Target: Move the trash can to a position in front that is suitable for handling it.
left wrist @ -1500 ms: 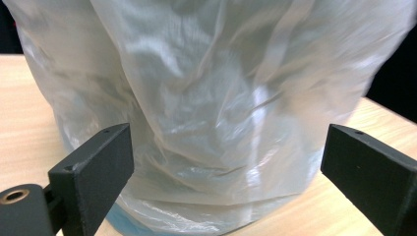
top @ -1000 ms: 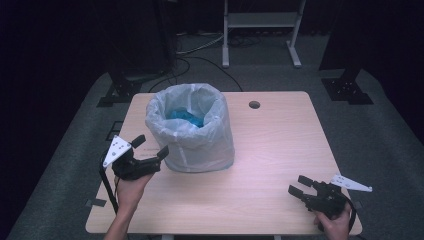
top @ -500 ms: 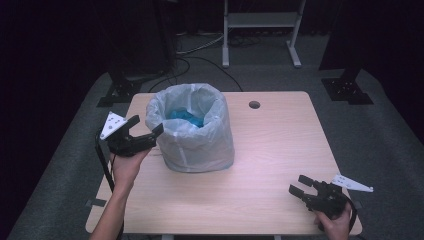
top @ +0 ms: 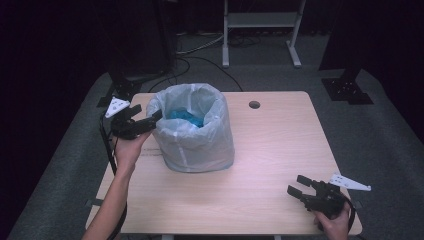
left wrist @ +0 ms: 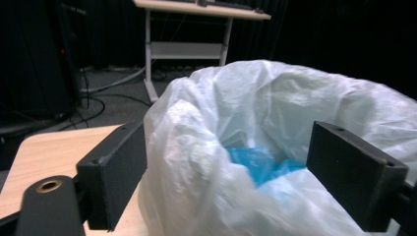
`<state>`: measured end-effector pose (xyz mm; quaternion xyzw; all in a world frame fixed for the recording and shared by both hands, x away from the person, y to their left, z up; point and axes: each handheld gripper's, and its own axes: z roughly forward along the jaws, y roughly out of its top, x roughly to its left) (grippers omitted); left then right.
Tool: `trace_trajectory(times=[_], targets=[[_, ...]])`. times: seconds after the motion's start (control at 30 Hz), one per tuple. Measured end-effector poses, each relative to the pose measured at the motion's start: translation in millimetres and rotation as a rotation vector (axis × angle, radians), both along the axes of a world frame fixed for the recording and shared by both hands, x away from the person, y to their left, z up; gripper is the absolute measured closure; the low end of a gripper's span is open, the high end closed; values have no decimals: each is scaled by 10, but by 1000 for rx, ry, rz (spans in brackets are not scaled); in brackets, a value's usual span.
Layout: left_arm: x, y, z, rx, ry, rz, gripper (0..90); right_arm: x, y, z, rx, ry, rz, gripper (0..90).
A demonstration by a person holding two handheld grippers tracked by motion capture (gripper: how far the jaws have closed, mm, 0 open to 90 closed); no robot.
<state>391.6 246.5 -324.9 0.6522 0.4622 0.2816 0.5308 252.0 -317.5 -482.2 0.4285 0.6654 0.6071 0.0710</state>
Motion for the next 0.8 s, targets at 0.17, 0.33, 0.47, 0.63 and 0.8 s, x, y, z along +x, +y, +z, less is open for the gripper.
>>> trace_trajectory(times=[0.17, 0.33, 0.47, 0.63, 0.8], targets=[[103, 5, -38, 5, 20, 13, 289, 10, -16, -9, 0, 0, -2, 221], [177, 9, -81, 23, 34, 5, 406, 31, -47, -14, 9, 2, -14, 221], [203, 20, -94, 17, 35, 4, 441, 44, -40, -14, 7, 3, -17, 221], [206, 14, -113, 31, 26, 5, 549, 83, -4, -20, -6, 10, -13, 221], [193, -2, -99, 41, 9, 1, 650, 128, 28, -2, -12, 14, -8, 221]])
